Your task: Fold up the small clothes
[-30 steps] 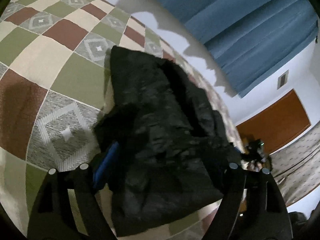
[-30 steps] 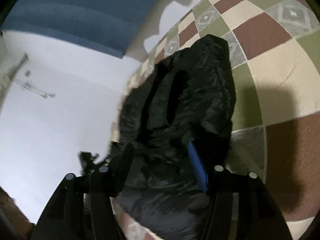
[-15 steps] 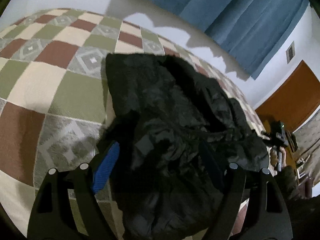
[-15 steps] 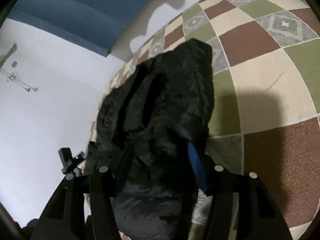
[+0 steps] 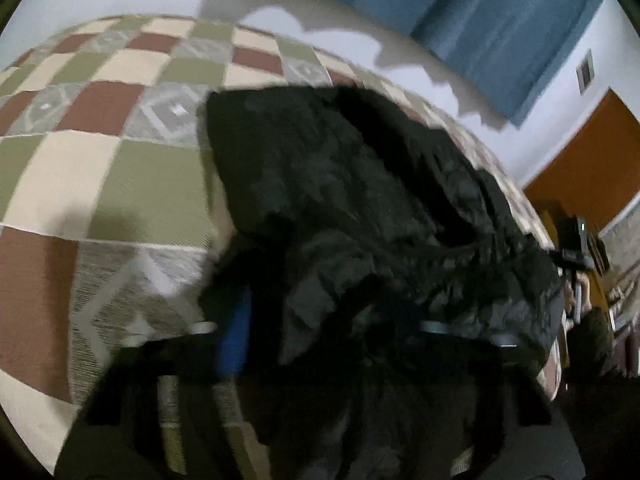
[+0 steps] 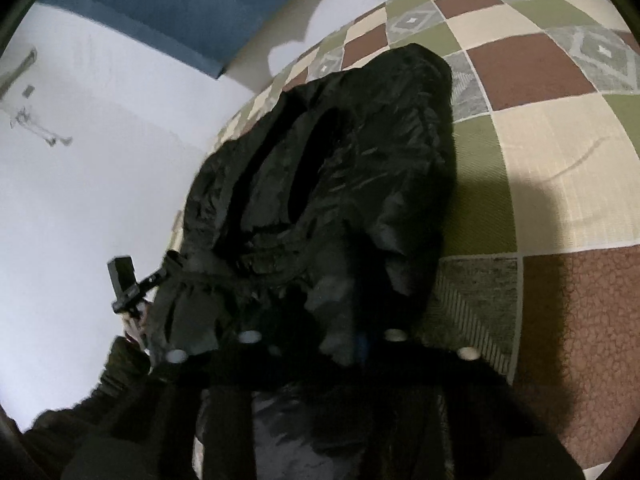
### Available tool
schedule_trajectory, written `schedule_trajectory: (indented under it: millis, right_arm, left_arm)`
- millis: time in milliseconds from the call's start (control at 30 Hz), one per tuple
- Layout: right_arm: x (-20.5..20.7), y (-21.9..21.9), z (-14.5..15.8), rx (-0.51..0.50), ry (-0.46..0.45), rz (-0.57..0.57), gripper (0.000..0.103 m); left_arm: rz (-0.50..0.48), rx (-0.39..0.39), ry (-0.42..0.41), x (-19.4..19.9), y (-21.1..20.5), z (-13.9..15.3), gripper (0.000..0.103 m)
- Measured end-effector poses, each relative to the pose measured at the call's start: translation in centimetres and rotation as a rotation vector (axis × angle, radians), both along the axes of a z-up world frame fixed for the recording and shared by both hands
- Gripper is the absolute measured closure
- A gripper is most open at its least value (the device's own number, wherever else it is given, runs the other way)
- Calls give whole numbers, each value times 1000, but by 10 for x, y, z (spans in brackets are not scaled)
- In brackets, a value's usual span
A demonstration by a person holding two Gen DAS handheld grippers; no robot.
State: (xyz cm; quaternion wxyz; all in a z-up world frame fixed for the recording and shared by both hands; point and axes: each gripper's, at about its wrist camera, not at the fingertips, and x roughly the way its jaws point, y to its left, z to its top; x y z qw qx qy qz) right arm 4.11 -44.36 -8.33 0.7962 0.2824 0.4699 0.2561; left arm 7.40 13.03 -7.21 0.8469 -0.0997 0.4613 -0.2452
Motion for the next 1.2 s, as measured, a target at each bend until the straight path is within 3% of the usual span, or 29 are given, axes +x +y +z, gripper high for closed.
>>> schedule_trajectory:
  millis: [33, 67, 467, 567, 767, 967, 1200]
  right_arm:
    - [-2, 1, 3, -15, -8, -6, 92]
    - [-3, 2, 6, -25, -15, -14, 93]
    - [-27, -8, 80, -48, -215, -86, 97]
    - [-13, -12, 92, -35, -240, -108, 97]
    - [52, -27, 106, 40, -251, -194, 97]
    - [118, -35, 85, 59, -191, -258, 97]
    - [172, -40, 11, 39, 5, -302, 97]
  left_arm:
    - [-12, 19, 1, -2, -4, -1, 86]
    - [-14, 33, -6, -4, -7, 0, 96]
    - [-3, 0, -257, -42, -12, 79, 100]
    - [38, 23, -301, -22, -17, 97, 100]
    - [131, 29, -304, 47, -23, 111, 100]
    - [221, 74, -264, 129, -37, 95, 100]
    - [292, 161, -103, 191, -41, 21, 100]
